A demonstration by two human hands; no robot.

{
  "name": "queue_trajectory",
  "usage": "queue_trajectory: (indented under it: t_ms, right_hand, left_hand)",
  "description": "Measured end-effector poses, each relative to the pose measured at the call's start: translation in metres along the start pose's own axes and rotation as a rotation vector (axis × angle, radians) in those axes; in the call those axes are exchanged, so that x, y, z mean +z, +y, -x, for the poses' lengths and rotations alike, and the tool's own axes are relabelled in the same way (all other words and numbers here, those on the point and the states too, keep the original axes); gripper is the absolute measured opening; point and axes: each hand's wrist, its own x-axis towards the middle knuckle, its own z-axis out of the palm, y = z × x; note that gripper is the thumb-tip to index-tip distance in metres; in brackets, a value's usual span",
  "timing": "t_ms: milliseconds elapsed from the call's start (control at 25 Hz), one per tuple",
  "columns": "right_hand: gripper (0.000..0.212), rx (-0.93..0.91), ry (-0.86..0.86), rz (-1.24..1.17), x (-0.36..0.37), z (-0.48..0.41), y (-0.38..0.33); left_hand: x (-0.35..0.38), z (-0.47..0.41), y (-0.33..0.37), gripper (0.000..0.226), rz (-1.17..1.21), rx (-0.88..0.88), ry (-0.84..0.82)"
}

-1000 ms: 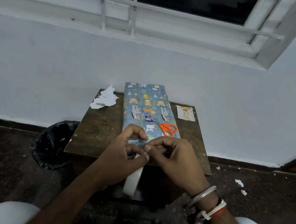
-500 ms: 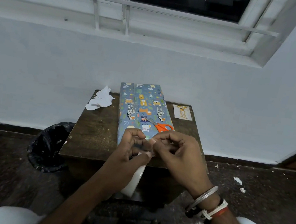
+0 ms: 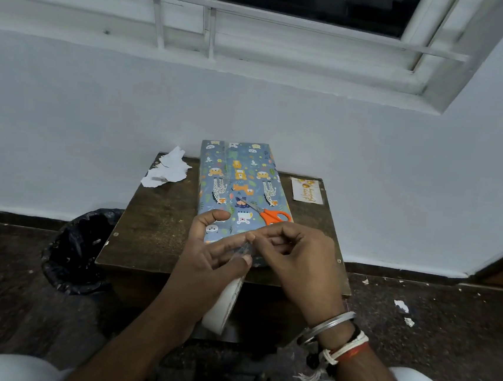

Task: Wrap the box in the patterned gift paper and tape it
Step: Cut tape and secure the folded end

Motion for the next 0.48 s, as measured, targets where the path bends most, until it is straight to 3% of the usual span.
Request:
queue_trajectory:
  t_ms: [200, 280, 360, 480]
  right_hand:
    - [0.032, 0.06, 0.145, 0.107, 0.0, -0.009, 0.004]
    - [0.03, 0.037, 0.192, 0.193, -0.006, -0.019, 0.013]
    - [0.023, -0.001, 0.139, 0.368, -0.013, -0.03, 0.022]
    - [0.029, 0.004, -0.012, 0.581, -0.012, -0.041, 0.032]
  left_hand:
    - [-0.005, 0.001, 0.003, 0.056, -0.001, -0.021, -0.001]
    - [-0.008, 0.001, 0.006, 0.056, 0.001, -0.016, -0.024]
    - [-0.009, 0.0, 0.008, 0.055, 0.011, -0.011, -0.051]
    - [-0.013, -0.002, 0.01, 0.056, 0.037, -0.007, -0.082]
